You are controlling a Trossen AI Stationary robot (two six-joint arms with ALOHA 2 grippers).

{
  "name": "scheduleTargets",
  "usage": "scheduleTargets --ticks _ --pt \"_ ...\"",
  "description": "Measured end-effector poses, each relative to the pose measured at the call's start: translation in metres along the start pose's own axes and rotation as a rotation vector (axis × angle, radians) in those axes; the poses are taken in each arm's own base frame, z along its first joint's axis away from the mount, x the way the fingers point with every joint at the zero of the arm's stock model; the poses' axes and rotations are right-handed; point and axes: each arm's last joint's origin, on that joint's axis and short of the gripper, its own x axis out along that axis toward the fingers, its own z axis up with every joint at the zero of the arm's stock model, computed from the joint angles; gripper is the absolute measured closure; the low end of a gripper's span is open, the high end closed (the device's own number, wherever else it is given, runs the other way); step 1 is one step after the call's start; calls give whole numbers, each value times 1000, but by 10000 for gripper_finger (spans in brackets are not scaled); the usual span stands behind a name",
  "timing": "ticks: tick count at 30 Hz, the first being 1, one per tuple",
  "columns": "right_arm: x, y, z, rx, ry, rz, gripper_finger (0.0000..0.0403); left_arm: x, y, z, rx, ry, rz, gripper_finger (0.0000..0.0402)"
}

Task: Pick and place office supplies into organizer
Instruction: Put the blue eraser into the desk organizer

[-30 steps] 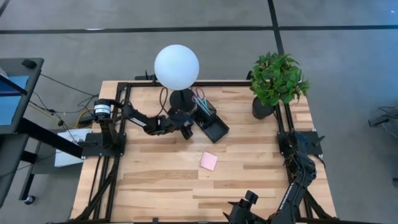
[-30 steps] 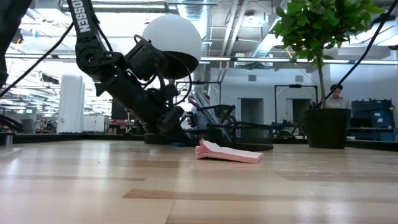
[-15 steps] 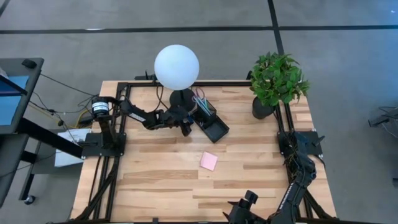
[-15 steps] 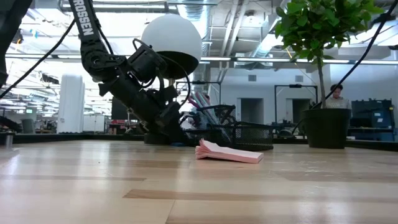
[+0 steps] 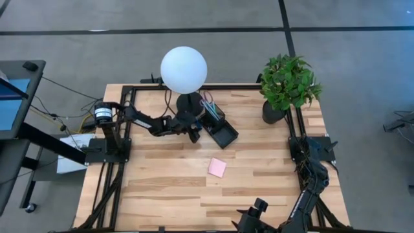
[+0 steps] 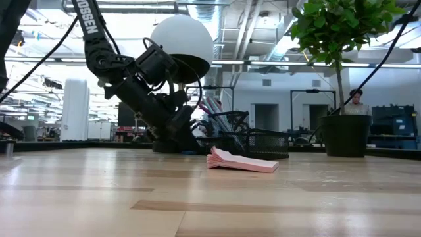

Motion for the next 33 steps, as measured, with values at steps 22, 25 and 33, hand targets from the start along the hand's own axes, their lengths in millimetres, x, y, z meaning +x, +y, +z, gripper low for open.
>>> scheduleTargets --ticks 22,25,33 --pt "0 0 0 -1 0 0 214 -5 -3 2 130 -72 124 165" --pt "0 0 0 -1 0 0 214 -5 -2 3 162 -84 173 165" --pt "0 0 0 -1 0 0 214 -6 1 4 221 -101 270 165"
